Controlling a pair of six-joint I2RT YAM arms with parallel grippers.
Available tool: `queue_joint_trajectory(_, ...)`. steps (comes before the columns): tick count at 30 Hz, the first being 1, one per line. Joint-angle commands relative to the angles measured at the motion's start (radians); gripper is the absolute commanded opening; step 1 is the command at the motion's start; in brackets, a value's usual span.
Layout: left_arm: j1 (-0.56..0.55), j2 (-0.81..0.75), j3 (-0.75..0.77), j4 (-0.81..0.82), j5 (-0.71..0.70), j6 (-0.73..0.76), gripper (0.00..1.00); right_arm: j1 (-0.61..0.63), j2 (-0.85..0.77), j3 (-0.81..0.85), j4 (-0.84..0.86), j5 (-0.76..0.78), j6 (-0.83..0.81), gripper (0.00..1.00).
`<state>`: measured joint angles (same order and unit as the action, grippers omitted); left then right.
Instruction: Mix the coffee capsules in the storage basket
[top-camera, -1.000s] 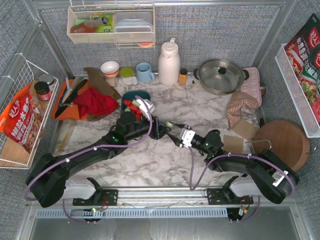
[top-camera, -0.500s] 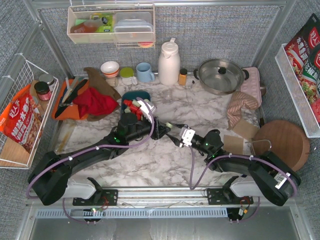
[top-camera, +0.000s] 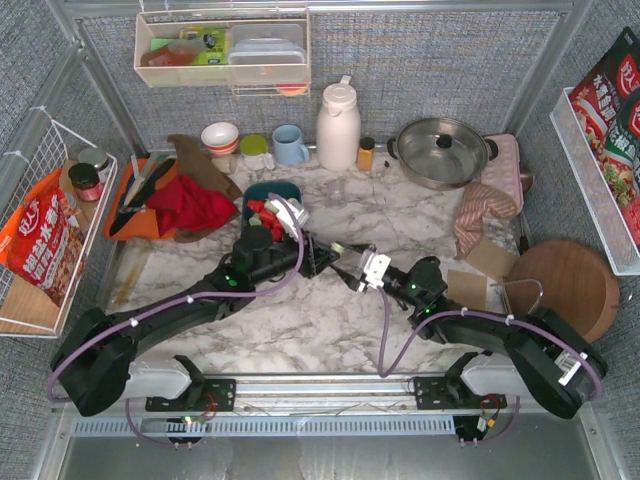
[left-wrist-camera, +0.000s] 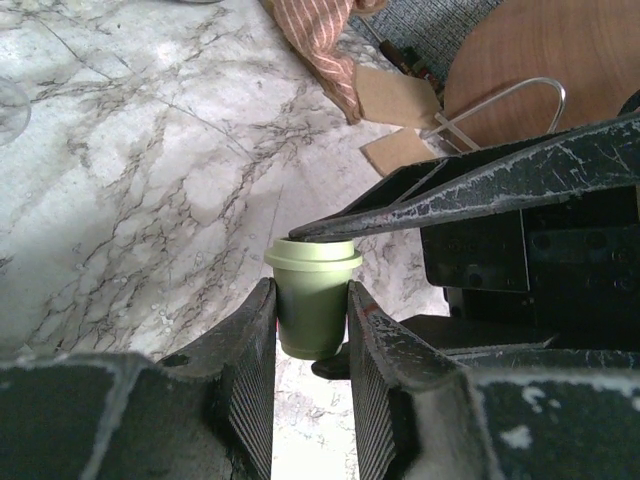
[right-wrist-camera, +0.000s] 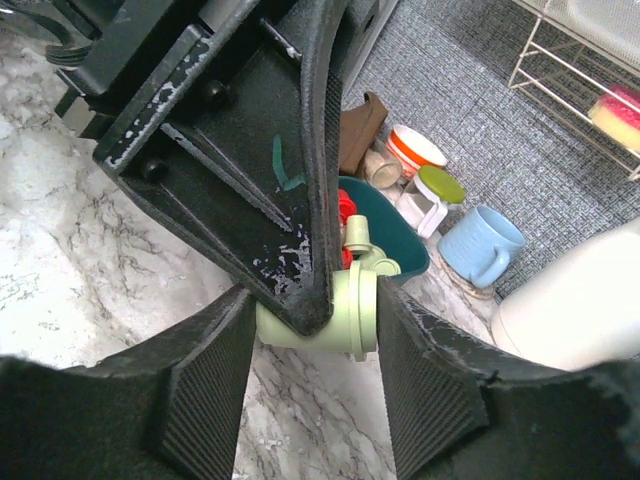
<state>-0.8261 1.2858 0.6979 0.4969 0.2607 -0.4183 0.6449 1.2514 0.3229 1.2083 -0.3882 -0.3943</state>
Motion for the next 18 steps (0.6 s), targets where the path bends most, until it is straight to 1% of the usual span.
queue_joint_trajectory(1, -0.004, -0.025, 0.026, -0.065, -0.054, -0.006, 0.21, 0.001, -0.021, 0.024, -0.017, 0.015, 0.02, 0.6)
queue_joint_trajectory(3, -0.004, -0.039, 0.038, -0.09, -0.116, -0.012, 0.2, 0.001, -0.04, 0.028, -0.06, 0.041, 0.013, 0.73)
queue_joint_trajectory(4, -0.001, -0.047, 0.041, -0.102, -0.159, -0.005, 0.2, 0.0, -0.053, 0.026, -0.09, 0.057, 0.002, 0.91)
queue_joint_trajectory(5, 0.003, -0.056, 0.045, -0.117, -0.205, 0.004, 0.19, 0.001, -0.073, 0.025, -0.124, 0.074, -0.013, 0.98)
queue_joint_trajectory(8, 0.043, -0.066, 0.066, -0.165, -0.314, 0.02, 0.19, -0.001, -0.145, 0.025, -0.249, 0.149, -0.052, 0.99)
queue_joint_trajectory(11, 0.134, -0.033, 0.087, -0.205, -0.395, 0.002, 0.19, -0.002, -0.224, 0.03, -0.389, 0.273, -0.06, 0.99)
queue_joint_trajectory(13, 0.206, 0.016, 0.104, -0.218, -0.447, -0.015, 0.2, -0.003, -0.268, 0.03, -0.453, 0.431, -0.027, 0.99)
queue_joint_trajectory(15, 0.264, 0.081, 0.109, -0.187, -0.484, -0.013, 0.22, -0.008, -0.304, 0.026, -0.493, 0.598, 0.039, 0.99)
queue_joint_trajectory(18, 0.332, 0.205, 0.151, -0.156, -0.492, -0.016, 0.29, -0.025, -0.339, 0.043, -0.628, 0.887, 0.151, 0.99)
